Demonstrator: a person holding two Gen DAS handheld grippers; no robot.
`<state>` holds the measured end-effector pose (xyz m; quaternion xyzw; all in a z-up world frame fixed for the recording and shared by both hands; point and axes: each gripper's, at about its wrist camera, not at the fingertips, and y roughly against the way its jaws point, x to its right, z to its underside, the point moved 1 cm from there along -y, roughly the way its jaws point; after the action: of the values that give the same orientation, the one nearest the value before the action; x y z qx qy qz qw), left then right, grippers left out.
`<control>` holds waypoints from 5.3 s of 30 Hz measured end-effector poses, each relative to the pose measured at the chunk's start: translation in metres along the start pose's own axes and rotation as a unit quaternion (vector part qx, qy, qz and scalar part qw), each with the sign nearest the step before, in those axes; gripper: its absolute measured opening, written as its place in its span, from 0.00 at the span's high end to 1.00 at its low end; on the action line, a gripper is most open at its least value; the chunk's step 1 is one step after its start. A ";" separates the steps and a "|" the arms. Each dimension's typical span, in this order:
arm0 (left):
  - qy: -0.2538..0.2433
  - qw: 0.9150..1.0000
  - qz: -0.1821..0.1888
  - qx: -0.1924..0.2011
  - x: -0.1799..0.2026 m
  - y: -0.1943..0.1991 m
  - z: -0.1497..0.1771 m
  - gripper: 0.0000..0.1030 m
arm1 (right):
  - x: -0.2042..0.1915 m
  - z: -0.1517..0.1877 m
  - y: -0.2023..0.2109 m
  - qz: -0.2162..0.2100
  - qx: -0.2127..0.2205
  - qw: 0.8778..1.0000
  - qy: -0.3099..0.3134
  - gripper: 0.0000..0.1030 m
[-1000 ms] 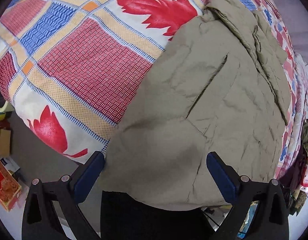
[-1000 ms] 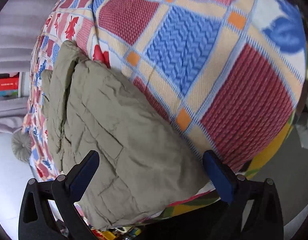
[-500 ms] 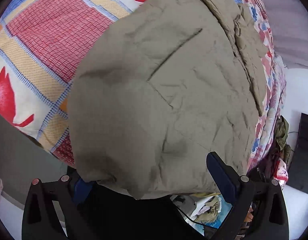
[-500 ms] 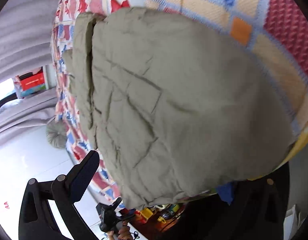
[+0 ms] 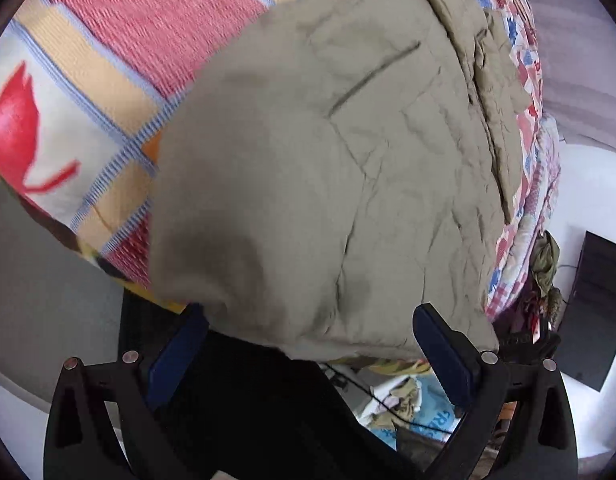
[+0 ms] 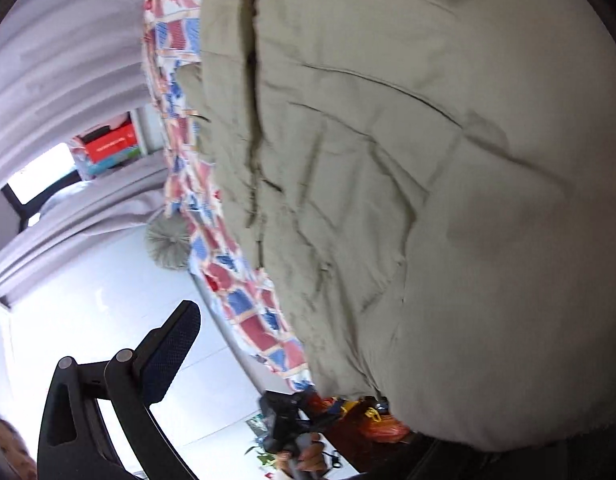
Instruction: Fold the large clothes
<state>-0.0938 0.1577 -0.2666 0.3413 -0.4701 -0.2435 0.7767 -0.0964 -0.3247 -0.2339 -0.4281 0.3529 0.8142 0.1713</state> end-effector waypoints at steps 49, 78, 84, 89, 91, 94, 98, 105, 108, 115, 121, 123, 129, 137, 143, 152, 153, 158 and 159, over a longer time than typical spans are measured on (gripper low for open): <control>-0.241 0.941 0.067 0.227 0.234 0.133 -0.094 0.91 | -0.159 -0.027 0.026 0.101 0.070 0.961 0.247 0.94; -0.256 0.913 -0.141 0.283 0.315 -0.018 -0.331 0.90 | -0.233 -0.233 -0.166 0.274 0.099 0.898 0.329 0.92; -0.270 0.907 -0.110 0.304 0.318 0.009 -0.312 0.27 | -0.240 -0.231 -0.159 0.259 0.095 0.906 0.320 0.82; -0.270 0.899 -0.126 0.321 0.321 0.022 -0.300 0.15 | -0.244 -0.226 -0.152 0.250 0.098 0.909 0.318 0.72; -0.270 0.899 -0.128 0.321 0.320 0.025 -0.296 0.15 | -0.247 -0.223 -0.150 0.248 0.106 0.909 0.319 0.62; -0.270 0.899 -0.134 0.317 0.312 0.028 -0.284 0.15 | -0.253 -0.217 -0.141 0.238 0.125 0.907 0.324 0.30; -0.281 0.904 -0.135 0.292 0.295 0.025 -0.264 0.15 | -0.257 -0.203 -0.129 0.229 0.121 0.907 0.331 0.29; -0.242 0.931 -0.106 0.253 0.242 0.027 -0.221 0.15 | -0.224 -0.166 -0.103 0.228 0.103 0.916 0.315 0.29; -0.207 0.946 -0.078 0.238 0.211 0.029 -0.206 0.15 | -0.200 -0.144 -0.087 0.212 0.093 0.923 0.308 0.29; -0.138 0.969 -0.012 0.203 0.158 0.016 -0.196 0.15 | -0.134 -0.105 -0.063 0.212 0.083 0.936 0.269 0.29; -0.120 0.978 0.033 0.167 0.155 -0.018 -0.209 0.15 | -0.097 -0.119 -0.061 0.177 0.095 0.958 0.206 0.29; -0.116 0.979 0.036 0.165 0.158 -0.026 -0.216 0.15 | -0.091 -0.125 -0.064 0.158 0.099 0.964 0.191 0.28; -0.095 0.979 0.052 0.175 0.167 -0.039 -0.244 0.15 | -0.083 -0.146 -0.088 0.128 0.089 0.974 0.165 0.25; -0.063 0.976 0.041 0.203 0.174 -0.057 -0.273 0.15 | -0.071 -0.180 -0.123 0.090 0.081 0.985 0.123 0.23; -0.051 0.969 0.002 0.242 0.190 -0.059 -0.280 0.49 | -0.070 -0.193 -0.141 0.066 0.094 0.989 0.089 0.23; -0.162 0.946 -0.039 0.278 0.226 -0.018 -0.247 0.81 | -0.088 -0.181 -0.140 0.060 0.084 0.990 0.098 0.79; -0.169 0.945 -0.037 0.278 0.227 -0.013 -0.240 0.81 | -0.091 -0.177 -0.137 0.060 0.083 0.989 0.104 0.80; -0.169 0.952 -0.021 0.255 0.201 0.013 -0.204 0.81 | -0.092 -0.146 -0.118 0.065 0.066 0.988 0.123 0.80; -0.170 0.953 -0.023 0.249 0.194 0.017 -0.193 0.81 | -0.089 -0.138 -0.114 0.068 0.059 0.988 0.123 0.80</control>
<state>0.1654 0.0915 -0.2075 0.4882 -0.6333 -0.1906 0.5694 0.1000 -0.3431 -0.2631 -0.4889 0.4469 0.7430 0.0960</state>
